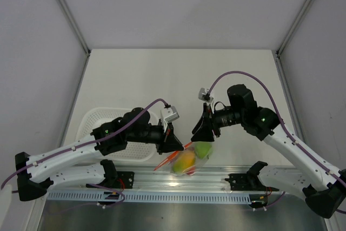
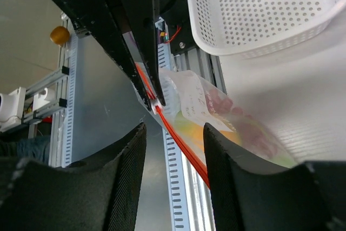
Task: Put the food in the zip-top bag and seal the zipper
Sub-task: Zip the zipper food storage bag at the center of the board.
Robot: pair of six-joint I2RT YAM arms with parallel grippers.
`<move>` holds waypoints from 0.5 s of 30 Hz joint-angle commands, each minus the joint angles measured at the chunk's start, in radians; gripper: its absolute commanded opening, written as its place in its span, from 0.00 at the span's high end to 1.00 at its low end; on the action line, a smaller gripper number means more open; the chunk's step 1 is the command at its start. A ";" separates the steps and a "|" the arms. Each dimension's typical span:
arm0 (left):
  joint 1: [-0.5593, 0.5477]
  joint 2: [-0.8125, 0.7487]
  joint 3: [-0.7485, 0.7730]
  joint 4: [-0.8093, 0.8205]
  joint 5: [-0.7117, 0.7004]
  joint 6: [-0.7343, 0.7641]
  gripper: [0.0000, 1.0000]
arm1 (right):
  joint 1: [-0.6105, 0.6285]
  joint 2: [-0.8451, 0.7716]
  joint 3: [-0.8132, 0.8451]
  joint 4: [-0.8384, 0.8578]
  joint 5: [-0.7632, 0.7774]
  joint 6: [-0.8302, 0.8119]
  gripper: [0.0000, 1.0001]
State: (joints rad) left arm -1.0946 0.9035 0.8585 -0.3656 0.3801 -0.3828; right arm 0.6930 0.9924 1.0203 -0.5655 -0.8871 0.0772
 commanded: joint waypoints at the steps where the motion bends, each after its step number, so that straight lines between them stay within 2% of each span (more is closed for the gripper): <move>1: -0.004 0.000 0.043 0.007 0.028 0.022 0.99 | 0.025 -0.011 0.001 0.018 0.000 -0.040 0.53; 9: -0.004 0.002 0.053 0.008 0.048 0.024 0.99 | 0.076 -0.011 0.023 -0.046 0.071 -0.123 0.62; 15: -0.004 0.003 0.057 0.019 0.075 0.019 0.99 | 0.111 -0.006 0.027 -0.077 0.094 -0.168 0.61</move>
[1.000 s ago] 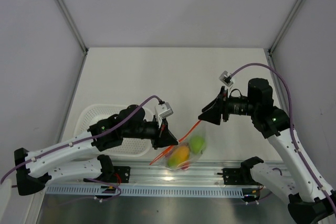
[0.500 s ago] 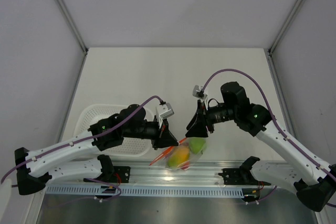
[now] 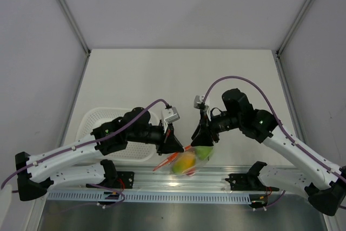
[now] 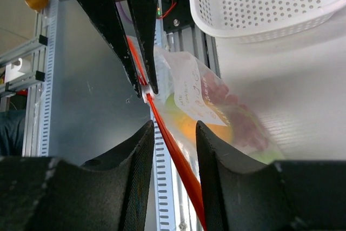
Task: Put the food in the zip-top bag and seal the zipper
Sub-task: Zip the zipper food storage bag at the center of the board.
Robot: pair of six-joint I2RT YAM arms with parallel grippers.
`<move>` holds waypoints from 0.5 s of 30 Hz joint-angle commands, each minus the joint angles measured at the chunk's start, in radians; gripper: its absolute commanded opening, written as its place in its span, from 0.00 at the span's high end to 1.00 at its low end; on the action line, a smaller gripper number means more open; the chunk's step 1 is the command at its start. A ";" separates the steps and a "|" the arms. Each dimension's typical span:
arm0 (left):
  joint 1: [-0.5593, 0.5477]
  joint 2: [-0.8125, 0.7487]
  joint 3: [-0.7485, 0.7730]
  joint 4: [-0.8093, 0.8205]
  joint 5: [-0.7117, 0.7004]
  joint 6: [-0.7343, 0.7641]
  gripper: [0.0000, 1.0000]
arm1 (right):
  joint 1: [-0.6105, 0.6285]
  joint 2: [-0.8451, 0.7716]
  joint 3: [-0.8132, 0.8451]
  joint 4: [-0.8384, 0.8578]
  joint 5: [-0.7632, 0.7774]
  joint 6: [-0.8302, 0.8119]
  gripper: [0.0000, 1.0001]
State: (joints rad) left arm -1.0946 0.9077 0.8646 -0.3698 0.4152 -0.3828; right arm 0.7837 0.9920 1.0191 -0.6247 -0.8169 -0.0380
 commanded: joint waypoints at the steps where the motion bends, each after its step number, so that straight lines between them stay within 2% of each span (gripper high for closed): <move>1: -0.004 0.000 0.053 0.023 0.040 0.019 0.99 | 0.026 -0.004 0.029 -0.023 0.031 -0.056 0.60; 10: -0.004 0.003 0.059 0.031 0.040 0.009 1.00 | 0.098 0.023 0.039 -0.059 0.114 -0.082 0.65; 15: -0.004 0.010 0.065 0.032 0.050 0.007 0.99 | 0.104 0.028 0.041 -0.056 0.119 -0.083 0.72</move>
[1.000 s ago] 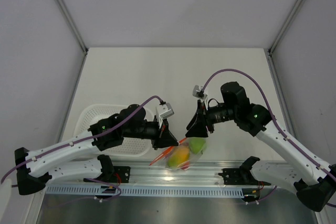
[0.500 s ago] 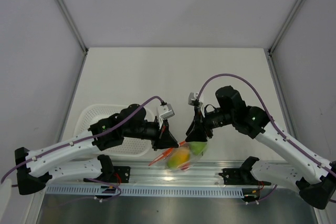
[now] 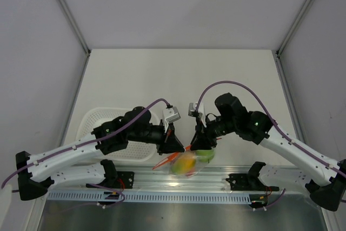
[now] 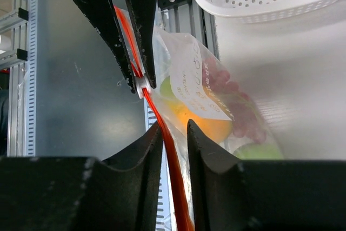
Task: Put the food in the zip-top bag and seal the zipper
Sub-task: Zip the zipper food storage bag at the center of the board.
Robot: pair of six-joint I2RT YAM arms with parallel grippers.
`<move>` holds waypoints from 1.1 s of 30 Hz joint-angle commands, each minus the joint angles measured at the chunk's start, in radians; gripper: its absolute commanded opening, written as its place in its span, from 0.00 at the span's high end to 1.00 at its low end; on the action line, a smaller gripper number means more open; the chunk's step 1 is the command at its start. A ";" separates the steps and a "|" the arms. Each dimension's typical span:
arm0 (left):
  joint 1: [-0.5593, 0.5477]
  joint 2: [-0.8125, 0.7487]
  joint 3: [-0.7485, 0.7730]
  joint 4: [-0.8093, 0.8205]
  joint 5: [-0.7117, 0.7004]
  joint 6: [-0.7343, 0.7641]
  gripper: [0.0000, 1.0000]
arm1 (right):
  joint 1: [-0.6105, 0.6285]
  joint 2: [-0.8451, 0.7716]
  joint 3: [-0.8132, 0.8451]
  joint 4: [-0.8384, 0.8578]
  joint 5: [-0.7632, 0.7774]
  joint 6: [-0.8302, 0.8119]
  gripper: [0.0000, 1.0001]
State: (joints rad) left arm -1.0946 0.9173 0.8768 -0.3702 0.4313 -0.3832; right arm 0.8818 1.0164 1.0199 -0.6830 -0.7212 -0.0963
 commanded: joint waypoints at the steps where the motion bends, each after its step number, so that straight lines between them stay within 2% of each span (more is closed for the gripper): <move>1: -0.002 0.003 0.056 0.033 0.034 0.007 0.99 | 0.009 0.007 0.042 0.002 0.025 -0.023 0.74; 5: -0.004 0.008 0.057 0.028 0.034 0.007 0.99 | 0.011 0.008 0.043 0.003 0.058 -0.008 1.00; 20: -0.002 -0.009 0.053 -0.039 -0.054 0.017 0.99 | -0.017 -0.090 -0.014 0.020 0.368 0.125 1.00; 33: 0.015 -0.040 0.048 -0.101 -0.147 0.009 0.99 | -0.138 -0.159 -0.064 0.011 0.405 0.218 1.00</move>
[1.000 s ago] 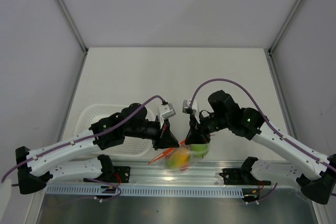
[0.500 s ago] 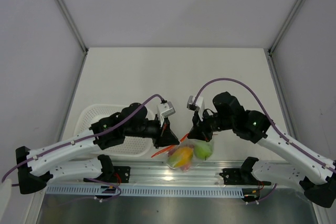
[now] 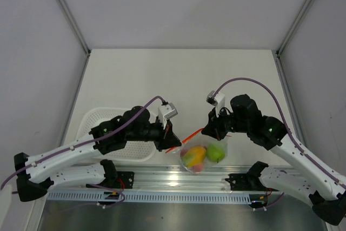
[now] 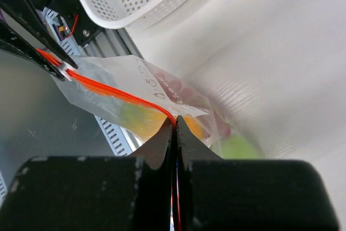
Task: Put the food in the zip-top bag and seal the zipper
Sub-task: Zip the zipper food storage bag at the center of the board.
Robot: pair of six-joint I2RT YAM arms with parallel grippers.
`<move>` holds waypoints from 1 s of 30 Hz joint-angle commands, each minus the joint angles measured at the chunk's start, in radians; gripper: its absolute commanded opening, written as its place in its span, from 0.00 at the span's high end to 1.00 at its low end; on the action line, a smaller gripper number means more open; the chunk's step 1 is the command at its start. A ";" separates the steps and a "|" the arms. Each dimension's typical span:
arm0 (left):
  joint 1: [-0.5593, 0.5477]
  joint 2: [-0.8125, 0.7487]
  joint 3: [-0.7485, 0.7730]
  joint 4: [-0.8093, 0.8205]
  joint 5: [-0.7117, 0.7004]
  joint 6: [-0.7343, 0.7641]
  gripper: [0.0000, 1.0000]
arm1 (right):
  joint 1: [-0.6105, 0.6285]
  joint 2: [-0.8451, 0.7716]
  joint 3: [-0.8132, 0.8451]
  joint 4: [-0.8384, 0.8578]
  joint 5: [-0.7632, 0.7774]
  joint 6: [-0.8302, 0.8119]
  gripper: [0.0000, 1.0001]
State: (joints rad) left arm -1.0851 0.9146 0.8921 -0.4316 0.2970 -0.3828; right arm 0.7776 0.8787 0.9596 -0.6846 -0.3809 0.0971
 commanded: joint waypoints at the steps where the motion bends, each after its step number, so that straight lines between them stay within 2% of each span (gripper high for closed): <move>1: 0.007 -0.042 0.027 -0.039 -0.018 0.007 1.00 | -0.047 -0.023 -0.005 0.008 0.063 0.030 1.00; 12: 0.042 -0.088 -0.013 -0.050 -0.055 -0.037 0.99 | -0.075 -0.003 -0.016 0.002 0.057 0.073 1.00; 30: 0.168 -0.132 -0.065 -0.072 -0.053 -0.071 0.99 | -0.150 0.012 -0.032 -0.001 0.074 0.090 1.00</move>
State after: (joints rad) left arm -0.9344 0.8097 0.8310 -0.4831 0.2390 -0.4377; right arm 0.6468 0.8825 0.9325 -0.6834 -0.3542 0.1848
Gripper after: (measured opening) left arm 0.076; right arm 0.009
